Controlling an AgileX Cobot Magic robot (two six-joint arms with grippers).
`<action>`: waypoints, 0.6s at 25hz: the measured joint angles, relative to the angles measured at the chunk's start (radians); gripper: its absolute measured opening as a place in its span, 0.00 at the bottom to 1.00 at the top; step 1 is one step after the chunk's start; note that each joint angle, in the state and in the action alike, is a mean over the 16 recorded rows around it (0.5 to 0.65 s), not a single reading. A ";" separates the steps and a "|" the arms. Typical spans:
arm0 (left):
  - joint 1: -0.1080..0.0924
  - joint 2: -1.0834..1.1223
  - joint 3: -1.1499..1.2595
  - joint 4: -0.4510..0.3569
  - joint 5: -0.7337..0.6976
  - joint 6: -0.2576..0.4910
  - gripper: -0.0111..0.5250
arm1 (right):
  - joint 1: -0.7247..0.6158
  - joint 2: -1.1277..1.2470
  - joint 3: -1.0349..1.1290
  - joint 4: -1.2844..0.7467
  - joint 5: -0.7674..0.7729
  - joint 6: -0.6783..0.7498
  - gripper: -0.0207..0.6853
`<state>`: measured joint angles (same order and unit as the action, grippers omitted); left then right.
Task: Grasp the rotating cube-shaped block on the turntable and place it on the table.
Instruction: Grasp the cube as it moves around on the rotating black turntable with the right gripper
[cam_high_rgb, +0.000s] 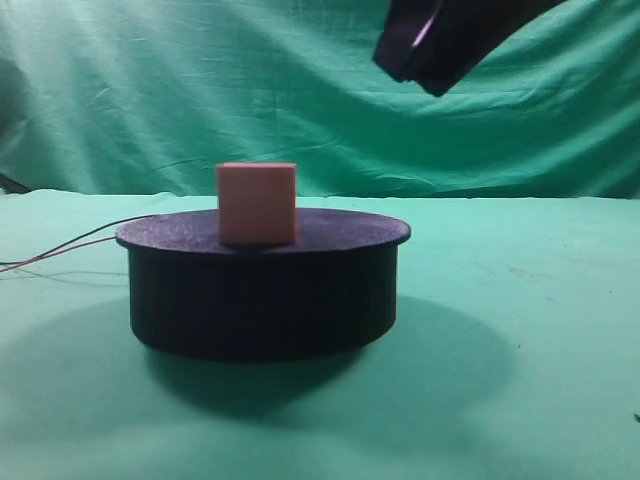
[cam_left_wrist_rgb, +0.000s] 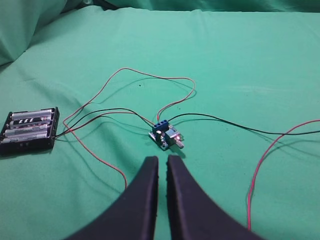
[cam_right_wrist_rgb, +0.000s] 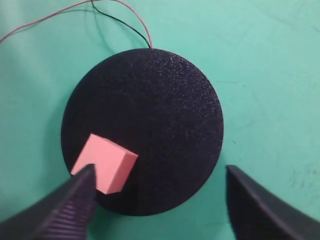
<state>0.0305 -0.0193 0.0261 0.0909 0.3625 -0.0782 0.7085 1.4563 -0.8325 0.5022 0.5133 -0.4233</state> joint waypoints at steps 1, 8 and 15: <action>0.000 0.000 0.000 0.000 0.000 0.000 0.02 | 0.003 0.013 -0.003 0.006 -0.004 -0.010 0.86; 0.000 0.000 0.000 0.000 0.000 0.000 0.02 | 0.023 0.099 -0.015 -0.007 -0.042 -0.067 0.76; 0.000 0.000 0.000 0.000 0.000 0.000 0.02 | 0.013 0.109 -0.048 -0.117 -0.029 0.005 0.50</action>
<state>0.0305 -0.0193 0.0261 0.0909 0.3625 -0.0782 0.7217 1.5657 -0.8806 0.3849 0.4844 -0.4180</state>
